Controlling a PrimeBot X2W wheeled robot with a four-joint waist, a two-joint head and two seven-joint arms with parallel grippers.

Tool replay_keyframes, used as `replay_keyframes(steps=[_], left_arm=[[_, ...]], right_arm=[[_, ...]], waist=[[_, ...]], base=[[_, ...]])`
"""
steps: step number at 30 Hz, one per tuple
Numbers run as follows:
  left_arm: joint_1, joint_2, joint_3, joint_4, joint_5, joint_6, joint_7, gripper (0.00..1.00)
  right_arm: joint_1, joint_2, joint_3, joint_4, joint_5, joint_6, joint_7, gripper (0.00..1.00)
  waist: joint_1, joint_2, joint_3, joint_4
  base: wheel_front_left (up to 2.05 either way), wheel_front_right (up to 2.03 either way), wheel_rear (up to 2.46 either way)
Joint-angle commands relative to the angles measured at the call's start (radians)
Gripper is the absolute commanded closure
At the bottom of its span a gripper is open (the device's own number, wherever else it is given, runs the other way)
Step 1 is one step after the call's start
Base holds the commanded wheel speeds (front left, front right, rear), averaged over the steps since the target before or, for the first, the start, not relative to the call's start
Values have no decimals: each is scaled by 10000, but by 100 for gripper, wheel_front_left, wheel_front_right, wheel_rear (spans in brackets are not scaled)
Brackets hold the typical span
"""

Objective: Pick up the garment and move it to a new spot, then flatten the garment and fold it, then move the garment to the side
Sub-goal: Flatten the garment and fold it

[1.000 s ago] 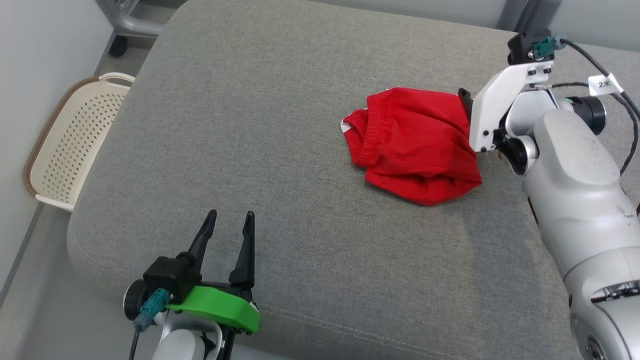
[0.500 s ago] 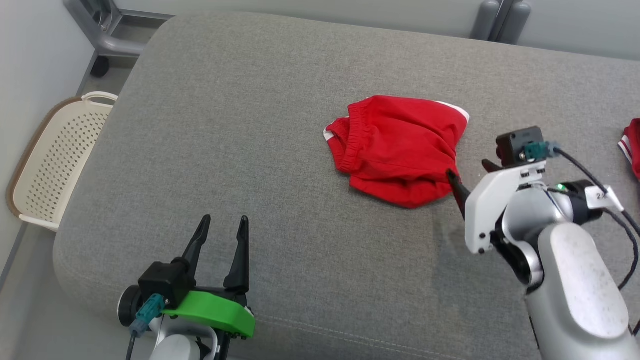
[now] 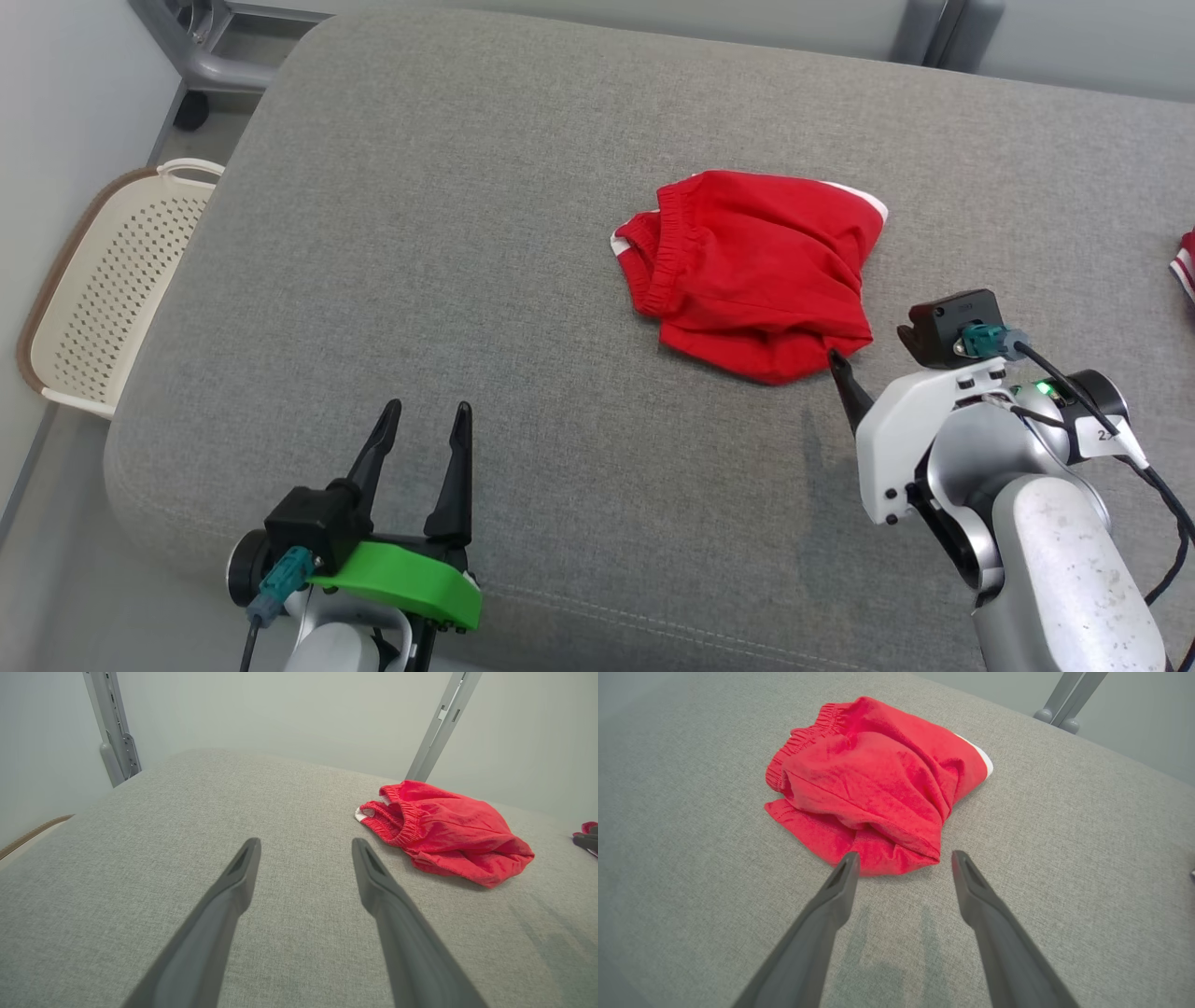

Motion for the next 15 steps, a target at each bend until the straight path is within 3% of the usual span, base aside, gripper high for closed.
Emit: replay_keyframes(steps=[1, 15], left_arm=[[-95, 33, 1, 9, -17, 28, -27, 0], [-297, -50, 3, -36, -64, -2, -27, 0]], right_arm=[[-102, -5, -35, 153, -158, -5, -143, 0], [-1196, 71, -327, 2347, -1370, -5, -1619, 0]], waist=[[0, 0, 38, 57], [0, 0, 510, 410]], base=[[0, 0, 0], [0, 0, 0]])
